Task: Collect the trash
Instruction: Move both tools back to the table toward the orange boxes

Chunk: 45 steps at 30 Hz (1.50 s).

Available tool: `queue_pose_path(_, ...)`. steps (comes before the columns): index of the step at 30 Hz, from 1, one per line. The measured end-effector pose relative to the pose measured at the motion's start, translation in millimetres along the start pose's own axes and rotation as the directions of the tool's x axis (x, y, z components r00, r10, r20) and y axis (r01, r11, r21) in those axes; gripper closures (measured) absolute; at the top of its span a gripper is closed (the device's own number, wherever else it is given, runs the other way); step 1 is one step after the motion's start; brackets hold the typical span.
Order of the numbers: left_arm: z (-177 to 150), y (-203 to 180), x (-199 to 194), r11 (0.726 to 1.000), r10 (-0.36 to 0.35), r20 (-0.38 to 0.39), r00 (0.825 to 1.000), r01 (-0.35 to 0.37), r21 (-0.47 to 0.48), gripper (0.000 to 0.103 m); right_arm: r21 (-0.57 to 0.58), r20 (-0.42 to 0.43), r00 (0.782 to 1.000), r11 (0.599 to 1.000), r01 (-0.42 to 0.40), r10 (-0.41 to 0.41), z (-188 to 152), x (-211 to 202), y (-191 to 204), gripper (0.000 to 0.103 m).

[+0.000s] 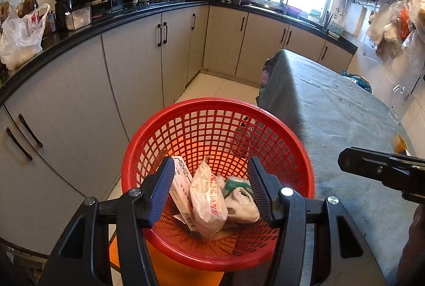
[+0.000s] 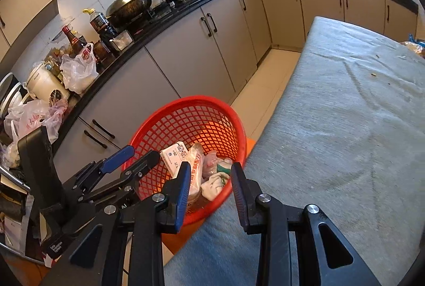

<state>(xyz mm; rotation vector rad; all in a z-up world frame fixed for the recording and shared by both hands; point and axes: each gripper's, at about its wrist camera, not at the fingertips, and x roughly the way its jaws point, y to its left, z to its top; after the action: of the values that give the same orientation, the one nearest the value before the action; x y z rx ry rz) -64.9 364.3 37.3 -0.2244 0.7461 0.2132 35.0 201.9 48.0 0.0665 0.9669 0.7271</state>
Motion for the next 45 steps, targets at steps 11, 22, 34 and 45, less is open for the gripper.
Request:
queue_pose_path(11, -10.3, -40.1, -24.1, 0.997, 0.024, 0.012, 1.0, -0.025, 0.076, 0.044, 0.046, 0.015, 1.0, 0.999, 0.018, -0.019, -29.2, -30.9, -27.7, 0.067)
queue_pose_path(22, -31.6, -98.8, -47.4, 0.983, 0.023, 0.009, 1.0, -0.024, 0.18, 0.043, 0.116, 0.064, 0.997, 0.993, 0.03, -0.037, -59.7, -74.5, -70.4, 0.062)
queue_pose_path(34, -47.3, -168.4, -66.7, 0.957, -0.008, -0.001, 1.0, 0.008, 0.291, 0.043, 0.215, 0.133, 0.99, 0.976, 0.022, -0.051, -92.1, -128.4, -129.0, 0.061)
queue_pose_path(45, -63.4, -234.9, -73.5, 0.918, -0.066, -0.054, 0.996, 0.082, 0.387, 0.042, 0.321, 0.212, 0.973, 0.947, 0.016, -0.088, -120.4, -181.5, -186.5, 0.061)
